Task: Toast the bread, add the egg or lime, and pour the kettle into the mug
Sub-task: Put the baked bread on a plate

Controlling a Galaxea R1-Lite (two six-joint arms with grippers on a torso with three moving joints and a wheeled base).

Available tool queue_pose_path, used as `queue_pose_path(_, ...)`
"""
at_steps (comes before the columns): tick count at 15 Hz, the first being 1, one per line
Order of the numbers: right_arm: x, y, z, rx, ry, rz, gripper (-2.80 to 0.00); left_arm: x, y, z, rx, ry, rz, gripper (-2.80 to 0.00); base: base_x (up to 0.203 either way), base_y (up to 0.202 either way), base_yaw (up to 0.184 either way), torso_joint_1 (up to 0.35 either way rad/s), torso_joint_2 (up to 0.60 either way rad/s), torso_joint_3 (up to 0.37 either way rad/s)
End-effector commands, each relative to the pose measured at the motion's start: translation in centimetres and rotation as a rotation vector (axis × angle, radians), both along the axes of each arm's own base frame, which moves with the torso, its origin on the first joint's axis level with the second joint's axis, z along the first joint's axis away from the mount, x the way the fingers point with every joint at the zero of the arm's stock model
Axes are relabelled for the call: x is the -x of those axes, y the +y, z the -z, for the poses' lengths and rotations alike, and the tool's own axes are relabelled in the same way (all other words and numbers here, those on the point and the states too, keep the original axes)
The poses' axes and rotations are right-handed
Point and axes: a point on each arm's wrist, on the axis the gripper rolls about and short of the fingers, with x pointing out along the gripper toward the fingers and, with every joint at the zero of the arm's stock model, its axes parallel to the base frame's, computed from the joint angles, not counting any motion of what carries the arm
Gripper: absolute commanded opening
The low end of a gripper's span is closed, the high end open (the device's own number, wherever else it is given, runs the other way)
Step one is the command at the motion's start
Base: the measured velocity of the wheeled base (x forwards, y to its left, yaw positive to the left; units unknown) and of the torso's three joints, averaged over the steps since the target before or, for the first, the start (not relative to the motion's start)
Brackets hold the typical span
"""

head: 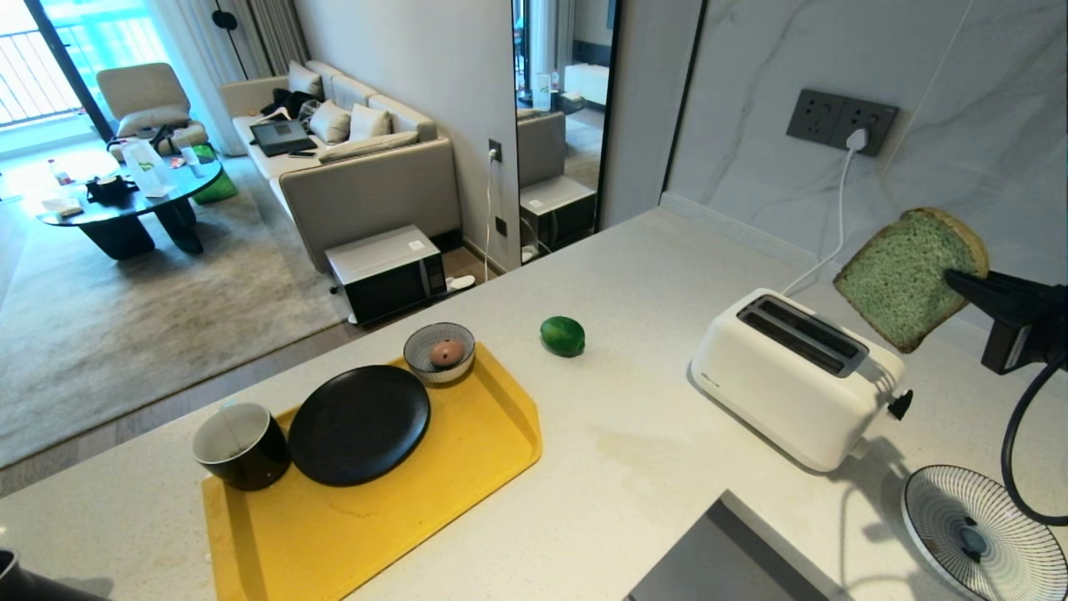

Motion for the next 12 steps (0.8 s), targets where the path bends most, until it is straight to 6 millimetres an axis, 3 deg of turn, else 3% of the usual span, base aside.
queue_pose_path(1, 0.22, -0.09, 0.07, 0.004, -0.01, 0.022, -2.8, 0.0, 0.0, -0.02, 0.001, 0.0, 0.0, -2.8, 0.0, 0.0, 0.0, 0.0, 0.0, 0.0)
queue_pose_path(5, 0.35, -0.24, 0.52, 0.03, -0.012, 0.113, -2.8, -0.01, 0.0, 0.02, 0.001, 0.001, 0.0, -2.8, 0.0, 0.0, 0.0, 0.0, 0.0, 0.0)
queue_pose_path(12, 0.31, -0.29, 0.47, 0.021, -0.014, 0.118, -2.8, 0.0, 0.0, -0.02, 0.001, 0.0, 0.0, -2.8, 0.0, 0.0, 0.0, 0.0, 0.0, 0.0)
